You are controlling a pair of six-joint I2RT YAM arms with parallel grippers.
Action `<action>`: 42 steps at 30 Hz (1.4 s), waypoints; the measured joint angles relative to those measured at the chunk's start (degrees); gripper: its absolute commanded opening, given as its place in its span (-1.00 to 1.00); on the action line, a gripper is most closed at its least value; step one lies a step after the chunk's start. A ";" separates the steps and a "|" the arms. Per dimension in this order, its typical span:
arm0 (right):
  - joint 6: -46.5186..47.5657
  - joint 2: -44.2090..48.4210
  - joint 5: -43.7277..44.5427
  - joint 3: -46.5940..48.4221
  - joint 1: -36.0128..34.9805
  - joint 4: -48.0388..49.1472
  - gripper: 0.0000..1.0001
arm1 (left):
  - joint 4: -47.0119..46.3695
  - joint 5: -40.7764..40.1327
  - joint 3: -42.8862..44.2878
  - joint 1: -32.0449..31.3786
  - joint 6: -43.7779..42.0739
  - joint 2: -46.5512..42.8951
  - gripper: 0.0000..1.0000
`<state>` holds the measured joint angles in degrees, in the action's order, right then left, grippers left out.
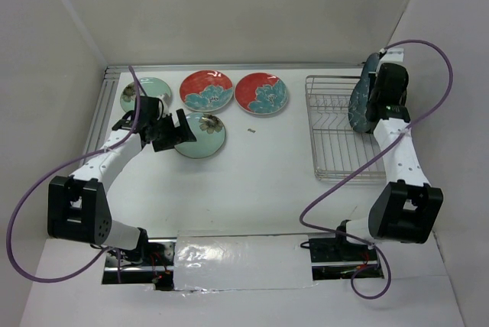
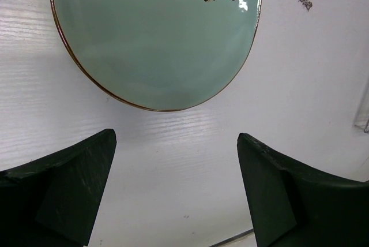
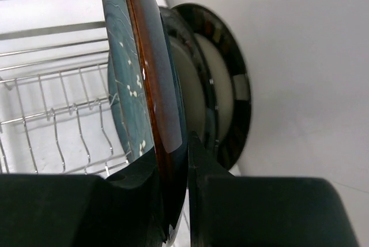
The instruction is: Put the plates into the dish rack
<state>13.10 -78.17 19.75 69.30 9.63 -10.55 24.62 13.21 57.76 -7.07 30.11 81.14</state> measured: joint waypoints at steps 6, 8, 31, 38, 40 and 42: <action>-1.51 -2.89 -5.33 -2.43 1.03 0.76 -1.00 | -0.02 0.02 0.02 0.00 0.00 0.17 0.98; -1.68 -3.63 -6.16 -3.26 1.03 0.81 -1.00 | -0.04 0.09 0.02 0.00 0.00 0.22 0.98; -8.02 -9.31 -7.04 3.45 -2.93 5.25 0.40 | -3.61 6.99 0.02 -0.02 0.81 1.18 0.98; -17.22 -8.31 -15.34 9.94 -9.81 3.02 0.59 | -4.79 9.68 2.38 -0.02 3.19 4.15 0.98; -22.62 -8.31 -18.60 10.73 -13.81 3.19 0.61 | -4.96 9.94 3.06 0.00 3.28 4.15 0.98; -27.43 -8.48 -20.74 10.62 -18.01 3.41 0.64 | -5.16 10.12 3.43 -0.02 3.17 4.02 0.98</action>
<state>-14.33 -86.65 -0.99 79.92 -8.38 -7.14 19.46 23.33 61.19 -7.09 33.28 85.17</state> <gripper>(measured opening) 0.807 0.987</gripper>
